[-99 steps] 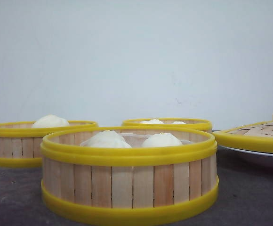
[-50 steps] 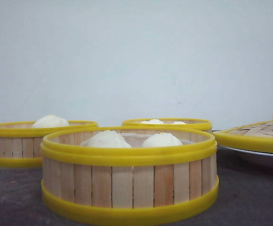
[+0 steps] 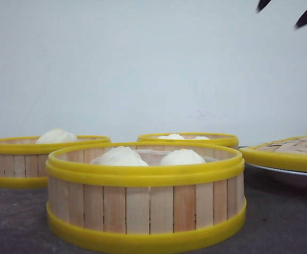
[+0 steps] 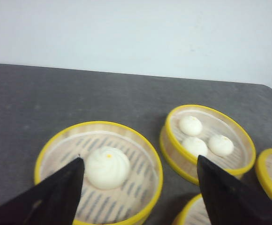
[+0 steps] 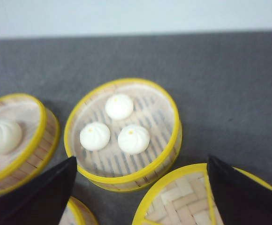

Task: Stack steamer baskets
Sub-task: 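Lower the right gripper onto the rim of a bun-filled steamer basket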

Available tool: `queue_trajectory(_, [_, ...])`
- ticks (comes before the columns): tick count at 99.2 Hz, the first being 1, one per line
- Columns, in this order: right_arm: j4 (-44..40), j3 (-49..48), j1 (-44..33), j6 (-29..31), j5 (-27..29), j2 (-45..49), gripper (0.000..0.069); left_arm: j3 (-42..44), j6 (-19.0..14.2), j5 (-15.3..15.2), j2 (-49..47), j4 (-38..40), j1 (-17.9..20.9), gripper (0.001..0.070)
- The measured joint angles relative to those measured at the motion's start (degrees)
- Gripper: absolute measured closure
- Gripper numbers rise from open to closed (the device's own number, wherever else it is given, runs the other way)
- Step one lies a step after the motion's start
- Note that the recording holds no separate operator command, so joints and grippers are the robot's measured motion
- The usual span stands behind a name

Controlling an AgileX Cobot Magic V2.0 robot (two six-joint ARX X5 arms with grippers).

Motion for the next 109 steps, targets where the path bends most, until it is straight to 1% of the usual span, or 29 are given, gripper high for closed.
queue_trajectory(18, [-2.7,8.9,2.0,0.2,0.0,15.5,0.0147,0.0,-0.6,0.6,0.0,0.0,-3.7,0.0244])
queue_trajectory(33, [-2.3,13.7,2.6,0.2,0.2,24.7,0.015,0.0,-1.2,0.7,0.0,-0.2,-6.3,0.0244])
queue_trajectory(39, [-2.1,14.9,2.8,0.2,1.3,27.5,0.0166,0.0,-1.3,0.7,0.0,-0.7,-7.3,0.0244])
queue_trajectory(46, [-1.7,15.9,2.9,0.1,2.1,30.6,0.02,0.0,-1.3,0.7,0.0,-1.6,-8.2,0.0244])
queue_trajectory(64, [1.2,16.3,2.9,0.0,4.1,37.0,0.0236,0.0,-1.3,0.7,0.1,-2.8,-10.3,0.0244])
queue_trajectory(73, [2.5,16.3,2.8,-0.1,5.9,39.4,0.0269,0.0,-1.3,0.7,0.0,-2.8,-11.0,0.0244])
queue_trajectory(86, [4.4,16.3,2.8,-0.1,6.2,41.8,0.0297,0.0,-1.3,0.7,0.0,-3.0,-12.0,0.0244])
queue_trajectory(98, [5.9,16.3,2.9,0.0,7.2,43.5,0.0343,0.0,-1.3,0.7,0.1,-3.8,-12.9,0.0244])
queue_trajectory(109, [7.0,16.3,2.9,0.4,7.4,44.7,0.0358,0.0,-1.3,0.7,0.0,-4.4,-13.2,0.0244])
